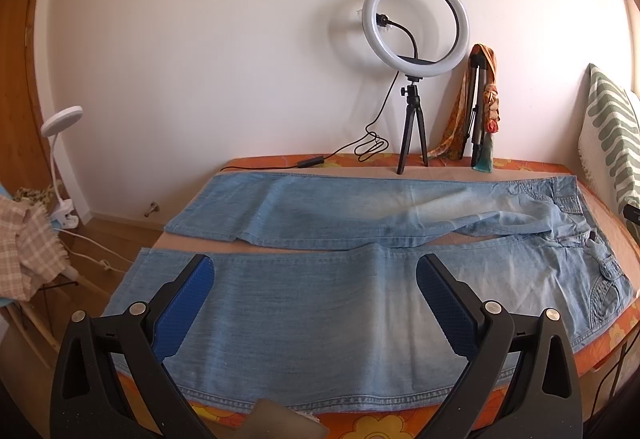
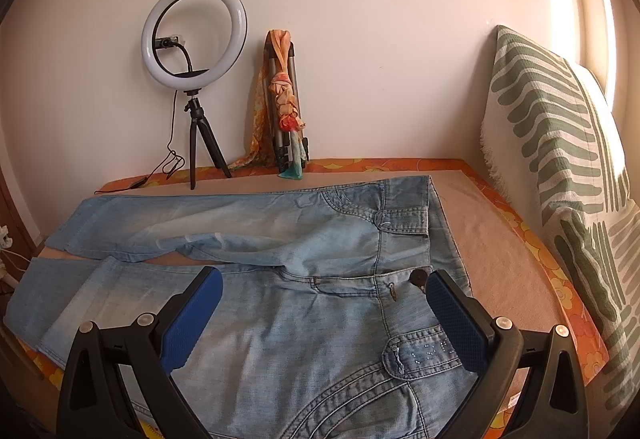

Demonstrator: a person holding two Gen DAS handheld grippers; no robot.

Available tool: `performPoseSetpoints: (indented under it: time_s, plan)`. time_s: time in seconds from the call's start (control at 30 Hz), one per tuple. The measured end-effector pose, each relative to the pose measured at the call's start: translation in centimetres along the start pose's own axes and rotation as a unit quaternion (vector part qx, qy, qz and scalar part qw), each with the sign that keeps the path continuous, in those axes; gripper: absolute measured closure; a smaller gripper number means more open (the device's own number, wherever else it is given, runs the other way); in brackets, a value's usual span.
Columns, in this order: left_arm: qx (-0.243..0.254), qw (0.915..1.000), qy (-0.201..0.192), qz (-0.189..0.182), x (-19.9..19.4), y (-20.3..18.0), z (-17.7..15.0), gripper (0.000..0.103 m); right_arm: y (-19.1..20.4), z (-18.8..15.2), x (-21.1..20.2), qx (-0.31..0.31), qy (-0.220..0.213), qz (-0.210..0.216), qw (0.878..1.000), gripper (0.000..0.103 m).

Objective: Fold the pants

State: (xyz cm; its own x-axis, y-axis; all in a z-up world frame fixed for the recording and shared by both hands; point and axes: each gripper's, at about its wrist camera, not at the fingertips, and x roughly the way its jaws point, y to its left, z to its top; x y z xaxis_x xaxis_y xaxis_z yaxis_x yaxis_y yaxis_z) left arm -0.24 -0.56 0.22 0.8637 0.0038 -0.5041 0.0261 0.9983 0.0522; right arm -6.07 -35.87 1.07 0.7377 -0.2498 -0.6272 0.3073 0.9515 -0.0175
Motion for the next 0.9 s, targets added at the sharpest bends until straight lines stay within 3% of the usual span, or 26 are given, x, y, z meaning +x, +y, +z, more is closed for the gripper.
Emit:
performPoseSetpoints:
  time_s: [0.63,0.8,0.9]
  plan:
    - [-0.002,0.9999,0.013,-0.002,1.3,-0.6,-0.1,0.002,-0.5,0.5,0.1,0.016,0.001,0.006,1.0,0.0]
    - [-0.007,0.9997,0.005,0.022,2.1,0.0,0.5,0.002,0.3,0.9,0.6,0.01,0.001,0.002,1.0,0.0]
    - [-0.01,0.9996,0.022,0.016,3.1,0.3,0.9,0.002,0.7,1.3,1.1,0.01,0.003,0.009,1.0,0.0]
